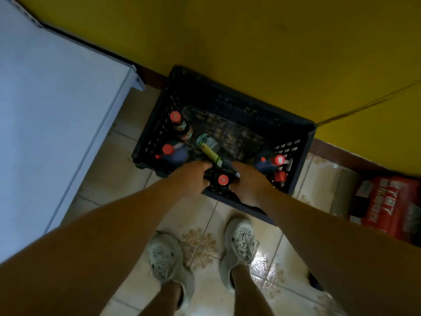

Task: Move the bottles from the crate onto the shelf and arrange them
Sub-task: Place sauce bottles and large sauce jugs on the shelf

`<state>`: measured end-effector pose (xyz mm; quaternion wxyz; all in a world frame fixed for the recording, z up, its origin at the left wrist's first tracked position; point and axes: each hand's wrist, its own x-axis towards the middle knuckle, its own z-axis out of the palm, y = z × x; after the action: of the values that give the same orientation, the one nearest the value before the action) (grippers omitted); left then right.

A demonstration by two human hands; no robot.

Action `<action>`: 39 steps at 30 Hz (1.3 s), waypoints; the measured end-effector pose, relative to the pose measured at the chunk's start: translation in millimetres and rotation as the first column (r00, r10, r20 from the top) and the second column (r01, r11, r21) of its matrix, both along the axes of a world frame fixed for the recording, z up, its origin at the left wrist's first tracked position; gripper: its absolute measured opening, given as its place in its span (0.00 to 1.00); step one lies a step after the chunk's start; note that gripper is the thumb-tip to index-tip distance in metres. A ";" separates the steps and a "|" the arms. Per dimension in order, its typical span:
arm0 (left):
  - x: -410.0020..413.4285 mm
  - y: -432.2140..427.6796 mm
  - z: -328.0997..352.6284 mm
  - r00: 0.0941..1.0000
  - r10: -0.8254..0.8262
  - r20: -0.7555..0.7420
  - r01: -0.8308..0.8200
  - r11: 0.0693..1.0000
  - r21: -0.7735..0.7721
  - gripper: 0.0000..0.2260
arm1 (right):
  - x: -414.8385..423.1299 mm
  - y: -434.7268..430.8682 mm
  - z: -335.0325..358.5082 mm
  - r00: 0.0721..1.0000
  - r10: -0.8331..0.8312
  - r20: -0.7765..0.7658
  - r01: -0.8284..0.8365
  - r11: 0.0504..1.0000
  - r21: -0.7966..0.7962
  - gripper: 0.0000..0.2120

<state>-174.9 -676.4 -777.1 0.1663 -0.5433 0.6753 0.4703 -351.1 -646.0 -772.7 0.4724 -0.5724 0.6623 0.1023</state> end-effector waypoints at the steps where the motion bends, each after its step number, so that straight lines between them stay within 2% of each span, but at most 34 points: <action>1: -3.2 -4.1 -14.8 1.000 -0.008 0.000 0.008 0.999 0.042 0.24 | 0.6 -3.8 -19.8 0.999 0.041 0.008 -0.041 0.999 0.019 0.26; 5: -5.5 -14.0 -74.7 0.982 -0.169 0.087 0.153 0.974 0.169 0.19 | 9.6 -12.7 -76.3 0.972 0.231 0.041 -0.233 0.971 0.054 0.19; 8: -2.6 -15.4 -98.3 0.970 -0.214 0.114 0.189 0.961 0.201 0.13 | 10.5 -11.9 -90.1 0.959 0.260 0.110 -0.266 0.963 0.043 0.19; 13: 4.0 -5.9 -97.3 0.997 -0.037 0.067 0.028 0.991 0.131 0.27 | -3.9 -10.3 -60.5 0.980 0.059 0.190 -0.061 0.998 0.003 0.18; 16: 4.8 -1.7 -76.0 1.000 0.029 0.005 -0.029 0.992 0.122 0.35 | -9.8 -19.9 -14.2 0.951 -0.091 0.296 0.118 0.990 -0.074 0.15; 18: 2.2 -0.3 -51.6 0.988 0.120 -0.094 -0.105 0.984 0.147 0.39 | -12.1 -31.7 29.1 0.914 -0.160 0.373 0.208 0.974 -0.092 0.12; 22: 0.6 0.8 18.7 0.858 0.403 -0.318 -0.305 0.898 0.315 0.41 | -10.1 -53.0 123.7 0.806 -0.227 0.546 0.360 0.921 -0.148 0.09; 24: 4.1 -3.2 63.0 0.807 0.465 -0.364 -0.337 0.869 0.364 0.42 | -3.4 -61.5 168.9 0.778 -0.241 0.580 0.422 0.884 -0.199 0.07; 29: 16.7 -13.5 179.8 0.634 0.591 -0.499 -0.441 0.806 0.396 0.35 | 21.0 -85.5 265.1 0.655 -0.398 0.642 0.661 0.714 -0.232 0.02; 31: 23.7 -14.5 217.5 0.572 0.613 -0.544 -0.480 0.789 0.384 0.32 | 32.7 -92.1 295.8 0.636 -0.397 0.662 0.654 0.733 -0.189 0.04; 34: 38.3 -10.5 260.6 0.495 0.629 -0.599 -0.477 0.773 0.418 0.30 | 48.5 -99.9 334.6 0.677 -0.365 0.639 0.572 0.807 -0.145 0.16; 37: 51.7 -1.7 289.1 0.468 0.598 -0.651 -0.455 0.794 0.403 0.35 | 59.0 -107.9 363.7 0.695 -0.334 0.637 0.555 0.813 -0.178 0.16; 39: 58.4 3.7 304.6 0.414 0.602 -0.682 -0.497 0.778 0.384 0.37 | 66.6 -110.3 379.0 0.702 -0.317 0.638 0.548 0.812 -0.200 0.16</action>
<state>-116.5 -672.8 -472.5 -0.2723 -0.4644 0.4313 0.7240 -284.5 -756.4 -393.6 0.5418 -0.4792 0.6115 -0.3208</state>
